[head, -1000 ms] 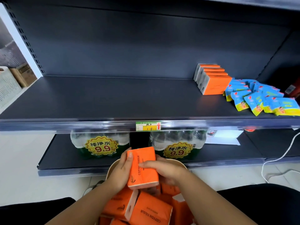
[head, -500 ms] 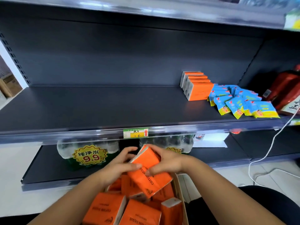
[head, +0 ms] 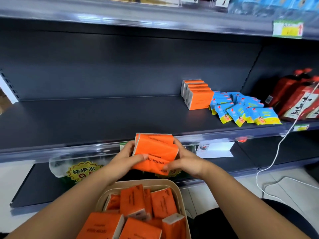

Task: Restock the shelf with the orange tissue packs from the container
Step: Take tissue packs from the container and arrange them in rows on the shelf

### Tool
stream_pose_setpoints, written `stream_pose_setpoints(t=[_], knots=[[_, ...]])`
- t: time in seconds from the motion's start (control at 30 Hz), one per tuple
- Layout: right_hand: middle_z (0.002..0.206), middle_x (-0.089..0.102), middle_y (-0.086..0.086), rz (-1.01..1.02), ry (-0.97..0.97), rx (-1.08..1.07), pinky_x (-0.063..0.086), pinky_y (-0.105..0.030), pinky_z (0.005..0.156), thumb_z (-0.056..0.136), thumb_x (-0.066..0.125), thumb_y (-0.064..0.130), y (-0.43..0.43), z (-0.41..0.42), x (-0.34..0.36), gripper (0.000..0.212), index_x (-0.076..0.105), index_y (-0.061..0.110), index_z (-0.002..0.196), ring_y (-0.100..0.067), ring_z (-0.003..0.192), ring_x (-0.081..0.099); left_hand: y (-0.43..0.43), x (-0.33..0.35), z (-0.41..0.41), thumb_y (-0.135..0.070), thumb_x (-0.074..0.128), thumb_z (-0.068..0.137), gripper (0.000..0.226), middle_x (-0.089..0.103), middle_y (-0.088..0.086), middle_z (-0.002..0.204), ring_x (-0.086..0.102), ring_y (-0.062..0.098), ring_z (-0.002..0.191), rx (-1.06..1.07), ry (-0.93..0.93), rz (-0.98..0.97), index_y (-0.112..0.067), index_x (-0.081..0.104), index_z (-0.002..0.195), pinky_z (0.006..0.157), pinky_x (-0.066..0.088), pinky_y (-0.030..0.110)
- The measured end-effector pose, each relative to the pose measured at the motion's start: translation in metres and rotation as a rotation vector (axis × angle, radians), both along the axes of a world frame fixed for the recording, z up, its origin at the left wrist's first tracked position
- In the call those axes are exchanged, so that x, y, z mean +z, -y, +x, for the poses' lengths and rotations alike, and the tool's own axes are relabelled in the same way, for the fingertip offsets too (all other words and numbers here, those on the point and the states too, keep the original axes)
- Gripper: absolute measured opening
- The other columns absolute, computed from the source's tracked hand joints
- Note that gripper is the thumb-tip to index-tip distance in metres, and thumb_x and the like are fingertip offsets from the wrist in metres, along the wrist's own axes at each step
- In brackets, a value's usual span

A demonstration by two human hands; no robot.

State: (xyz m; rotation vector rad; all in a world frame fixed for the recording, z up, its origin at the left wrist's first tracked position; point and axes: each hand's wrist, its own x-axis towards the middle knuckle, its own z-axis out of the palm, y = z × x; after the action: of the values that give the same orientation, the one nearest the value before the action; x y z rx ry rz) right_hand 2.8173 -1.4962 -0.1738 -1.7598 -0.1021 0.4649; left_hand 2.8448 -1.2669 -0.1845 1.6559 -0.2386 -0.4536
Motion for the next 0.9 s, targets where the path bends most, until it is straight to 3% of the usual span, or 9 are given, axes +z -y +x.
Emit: stream_pose_setpoints(t=[0.1,0.27,0.4,0.53,0.63,0.73,0.8,0.9], knots=[[0.124,0.056,0.005,-0.028,0.036,-0.104,0.042,-0.038,0.105,0.06,0.067,0.011,-0.005,0.004,0.006,0.09,0.029,0.04,0.137,-0.018,0.12,0.05,0.015,0.007,0.005,-0.04,0.07,0.049,0.094,0.057,0.0,0.119,0.057,0.012,0.109,-0.033,0.011,0.028,-0.03,0.031,0.134,0.086,0.047,0.025],[0.117,0.053,0.003,0.031,0.042,-0.14,0.049,-0.032,0.089,0.064,0.057,0.015,0.011,0.014,0.027,0.078,0.029,0.035,0.134,-0.016,0.113,0.052,0.039,0.021,0.02,-0.009,0.059,0.054,0.092,0.046,-0.01,0.113,0.05,0.001,0.101,-0.037,0.096,0.039,-0.032,0.02,0.134,0.076,0.046,0.011],[0.113,0.054,0.006,-0.095,0.147,-0.122,0.043,-0.035,0.1,0.065,0.065,0.015,0.042,0.034,0.043,0.089,0.02,0.037,0.139,-0.014,0.115,0.051,0.065,0.035,0.047,-0.007,0.069,0.049,0.098,0.046,-0.011,0.112,0.048,0.007,0.109,-0.033,0.186,0.102,-0.03,0.022,0.132,0.079,0.046,0.022],[0.109,0.057,-0.001,-0.086,0.25,-0.252,0.047,-0.033,0.087,0.057,0.064,0.008,0.071,0.059,0.061,0.08,0.039,0.033,0.129,-0.014,0.102,0.055,0.106,0.047,0.078,0.006,0.078,0.065,0.089,0.048,-0.011,0.107,0.05,0.003,0.1,0.007,0.272,0.151,-0.027,0.021,0.125,0.073,0.041,0.016],[0.126,0.05,-0.006,-0.19,0.372,-0.416,0.048,-0.033,0.094,0.052,0.063,0.011,0.094,0.08,0.07,0.079,0.047,0.035,0.126,-0.017,0.113,0.053,0.142,0.045,0.105,-0.006,0.085,0.062,0.092,0.05,-0.002,0.116,0.051,0.006,0.105,0.046,0.33,0.206,-0.026,0.023,0.127,0.081,0.045,0.017],[0.124,0.053,-0.004,-0.163,0.348,-0.442,0.05,-0.027,0.08,0.072,0.061,-0.005,0.118,0.093,0.07,0.074,0.039,0.027,0.134,-0.01,0.097,0.057,0.175,0.04,0.125,-0.017,0.09,0.057,0.102,0.045,0.005,0.128,0.048,0.018,0.118,0.122,0.334,0.294,-0.021,0.028,0.138,0.102,0.042,0.034],[0.124,0.054,-0.004,-0.2,0.308,-0.457,0.049,-0.025,0.076,0.082,0.054,-0.011,0.13,0.1,0.061,0.072,0.03,0.025,0.141,-0.009,0.092,0.057,0.194,0.032,0.132,-0.018,0.089,0.061,0.104,0.047,0.006,0.13,0.051,0.021,0.117,0.116,0.298,0.335,-0.023,0.026,0.143,0.104,0.043,0.037],[0.116,0.058,-0.004,-0.275,0.276,-0.556,0.044,-0.026,0.072,0.086,0.052,-0.004,0.14,0.111,0.04,0.073,0.023,0.024,0.146,-0.015,0.09,0.057,0.223,0.018,0.14,-0.016,0.083,0.069,0.101,0.047,0.006,0.132,0.054,0.024,0.115,0.139,0.26,0.388,-0.031,0.021,0.147,0.101,0.045,0.036]])
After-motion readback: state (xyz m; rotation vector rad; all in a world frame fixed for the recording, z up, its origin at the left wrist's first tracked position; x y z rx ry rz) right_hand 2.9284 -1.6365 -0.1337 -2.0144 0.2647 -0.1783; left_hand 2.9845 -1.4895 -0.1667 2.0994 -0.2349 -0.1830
